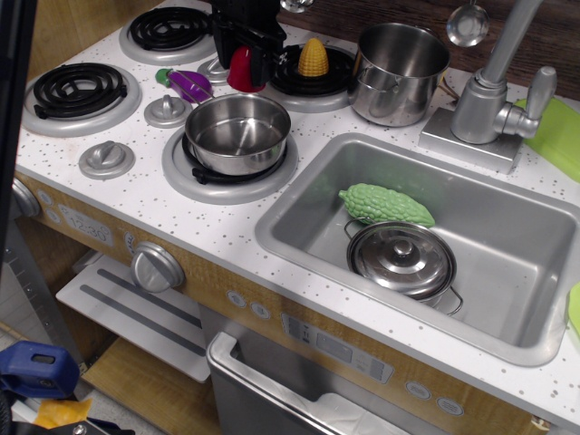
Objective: Put sweet potato in pan which is on stove
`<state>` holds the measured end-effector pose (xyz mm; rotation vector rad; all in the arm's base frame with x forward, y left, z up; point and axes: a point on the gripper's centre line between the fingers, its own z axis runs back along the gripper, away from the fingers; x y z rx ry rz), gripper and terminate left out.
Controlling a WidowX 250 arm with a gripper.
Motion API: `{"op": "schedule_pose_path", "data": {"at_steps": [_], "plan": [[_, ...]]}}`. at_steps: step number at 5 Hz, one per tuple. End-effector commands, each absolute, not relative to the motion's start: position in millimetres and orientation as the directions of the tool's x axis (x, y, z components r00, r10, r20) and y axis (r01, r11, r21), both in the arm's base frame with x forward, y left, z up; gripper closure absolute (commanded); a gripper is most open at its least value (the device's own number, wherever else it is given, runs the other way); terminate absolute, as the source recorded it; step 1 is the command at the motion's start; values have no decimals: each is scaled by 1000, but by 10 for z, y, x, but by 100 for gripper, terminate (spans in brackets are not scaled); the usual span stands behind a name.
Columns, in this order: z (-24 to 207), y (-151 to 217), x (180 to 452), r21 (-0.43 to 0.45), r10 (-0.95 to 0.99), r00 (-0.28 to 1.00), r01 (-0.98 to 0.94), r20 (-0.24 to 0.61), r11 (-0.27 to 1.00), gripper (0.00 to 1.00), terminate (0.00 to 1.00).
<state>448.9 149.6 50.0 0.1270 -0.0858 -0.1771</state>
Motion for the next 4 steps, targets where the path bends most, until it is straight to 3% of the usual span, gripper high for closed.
{"op": "schedule_pose_path", "data": {"at_steps": [1, 2, 4], "plan": [[1290, 1330, 4409, 250, -147, 975, 103, 165, 963, 100, 0], [1411, 1250, 4331, 299, -129, 981, 82, 143, 951, 100, 0], [1378, 1138, 4092, 262, -24, 993, -6, 114, 965, 100, 0]]}}
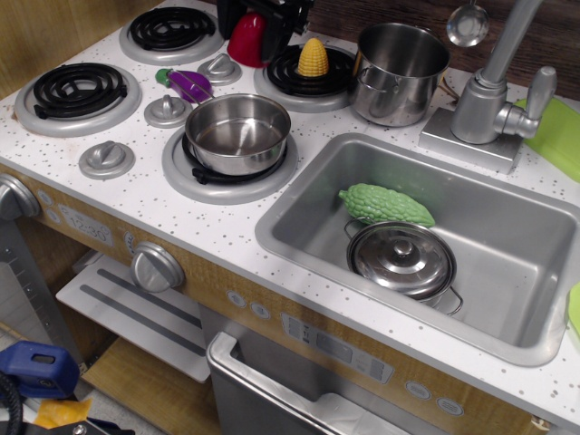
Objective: Put sweet potato in pan which is on stove
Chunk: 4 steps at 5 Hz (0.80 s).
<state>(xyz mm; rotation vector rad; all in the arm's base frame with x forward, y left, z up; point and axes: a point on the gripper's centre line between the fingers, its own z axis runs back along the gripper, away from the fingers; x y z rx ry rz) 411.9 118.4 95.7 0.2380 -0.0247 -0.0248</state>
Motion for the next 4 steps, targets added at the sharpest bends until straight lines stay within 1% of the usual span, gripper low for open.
{"op": "schedule_pose_path", "data": {"at_steps": [1, 2, 3, 4], "plan": [[1270, 1111, 3937, 228, 14, 993, -41, 120, 973, 100, 0], [1142, 1084, 3827, 200, 47, 990, -74, 136, 977, 100, 0], [1000, 1106, 3783, 179, 55, 987, -82, 150, 981, 100, 0], [915, 1132, 3774, 165, 56, 985, -83, 161, 983, 0, 0]]}}
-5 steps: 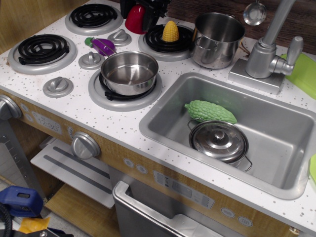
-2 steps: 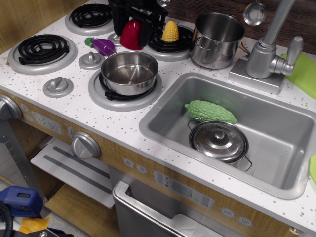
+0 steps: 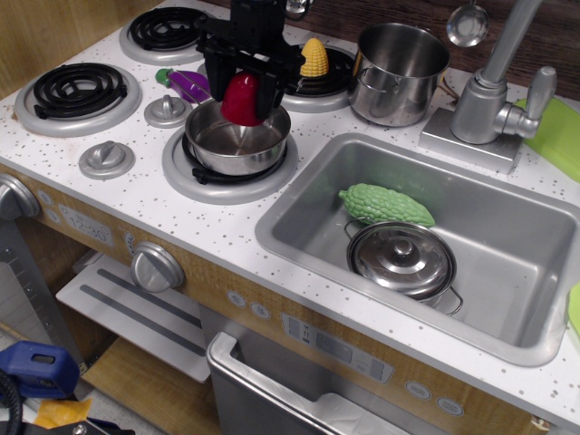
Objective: Put sweet potato in pan which is on stove
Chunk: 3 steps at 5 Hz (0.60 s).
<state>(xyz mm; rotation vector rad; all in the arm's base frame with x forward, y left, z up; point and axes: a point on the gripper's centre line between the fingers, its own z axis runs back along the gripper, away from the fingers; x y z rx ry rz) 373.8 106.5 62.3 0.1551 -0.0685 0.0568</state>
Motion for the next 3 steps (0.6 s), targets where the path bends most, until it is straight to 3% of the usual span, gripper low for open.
{"op": "schedule_pose_path", "data": {"at_steps": [1, 3], "plan": [[858, 1161, 3762, 157, 59, 985, -85, 159, 984, 0, 0], [810, 1189, 3757, 143, 69, 977, -100, 204, 985, 0, 0]]}}
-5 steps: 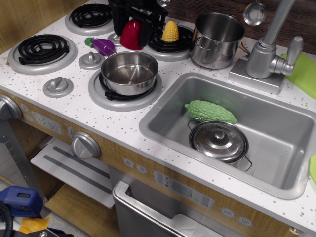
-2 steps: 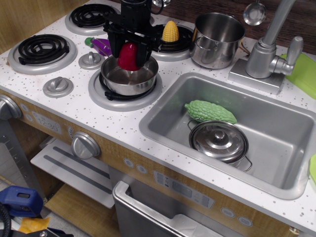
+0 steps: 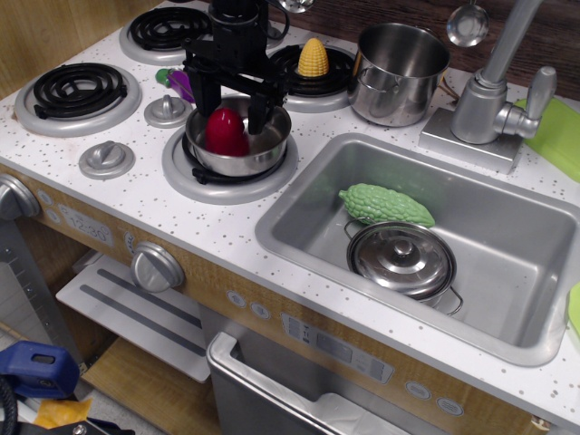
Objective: Put sweet potato in pan which is on stove
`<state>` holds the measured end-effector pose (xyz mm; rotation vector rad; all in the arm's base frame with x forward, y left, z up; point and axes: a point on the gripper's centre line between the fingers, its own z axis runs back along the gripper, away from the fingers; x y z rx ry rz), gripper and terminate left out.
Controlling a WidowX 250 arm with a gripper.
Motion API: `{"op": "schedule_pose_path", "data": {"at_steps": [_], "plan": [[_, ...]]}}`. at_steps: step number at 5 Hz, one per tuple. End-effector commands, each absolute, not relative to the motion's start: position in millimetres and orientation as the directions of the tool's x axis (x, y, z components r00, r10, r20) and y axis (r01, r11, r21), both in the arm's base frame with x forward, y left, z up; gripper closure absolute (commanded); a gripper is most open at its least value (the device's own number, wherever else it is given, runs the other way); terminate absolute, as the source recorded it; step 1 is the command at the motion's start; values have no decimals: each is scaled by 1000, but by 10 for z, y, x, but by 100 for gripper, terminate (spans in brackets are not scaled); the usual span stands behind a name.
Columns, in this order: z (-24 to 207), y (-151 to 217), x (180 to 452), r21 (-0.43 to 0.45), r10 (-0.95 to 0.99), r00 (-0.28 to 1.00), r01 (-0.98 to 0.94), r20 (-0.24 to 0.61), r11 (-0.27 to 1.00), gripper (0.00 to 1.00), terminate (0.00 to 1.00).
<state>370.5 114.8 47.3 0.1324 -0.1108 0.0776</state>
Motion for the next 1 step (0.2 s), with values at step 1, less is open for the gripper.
{"op": "schedule_pose_path", "data": {"at_steps": [1], "plan": [[810, 1189, 3757, 143, 69, 977, -100, 204, 985, 0, 100]]}}
